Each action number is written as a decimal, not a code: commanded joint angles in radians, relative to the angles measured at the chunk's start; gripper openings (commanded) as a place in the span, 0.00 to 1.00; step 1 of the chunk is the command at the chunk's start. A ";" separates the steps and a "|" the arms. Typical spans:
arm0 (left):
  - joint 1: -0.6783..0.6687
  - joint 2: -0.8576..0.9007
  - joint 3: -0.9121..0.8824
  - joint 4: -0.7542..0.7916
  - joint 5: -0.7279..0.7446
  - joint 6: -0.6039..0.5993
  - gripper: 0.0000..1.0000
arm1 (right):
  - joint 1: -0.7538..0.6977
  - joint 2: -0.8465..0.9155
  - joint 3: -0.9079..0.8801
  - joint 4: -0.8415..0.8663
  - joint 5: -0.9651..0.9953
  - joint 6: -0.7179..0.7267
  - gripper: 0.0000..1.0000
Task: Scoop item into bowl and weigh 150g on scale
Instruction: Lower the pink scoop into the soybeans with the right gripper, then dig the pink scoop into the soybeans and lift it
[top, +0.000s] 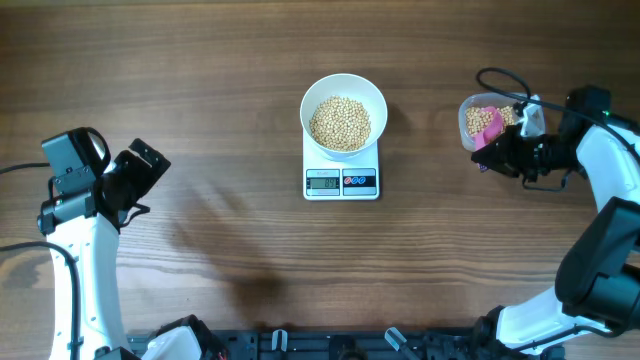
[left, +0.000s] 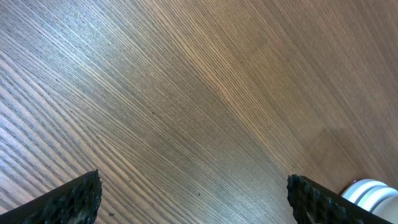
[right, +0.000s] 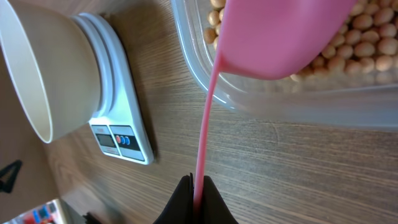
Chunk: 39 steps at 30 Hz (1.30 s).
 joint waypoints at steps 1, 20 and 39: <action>0.006 -0.001 -0.003 0.003 0.011 0.020 1.00 | -0.035 0.013 -0.002 -0.006 -0.124 -0.005 0.04; 0.006 -0.001 -0.003 0.003 0.011 0.020 1.00 | -0.224 0.013 -0.002 -0.055 -0.230 -0.087 0.04; 0.006 -0.001 -0.003 0.003 0.011 0.020 1.00 | -0.270 0.013 -0.002 -0.272 -0.435 -0.393 0.04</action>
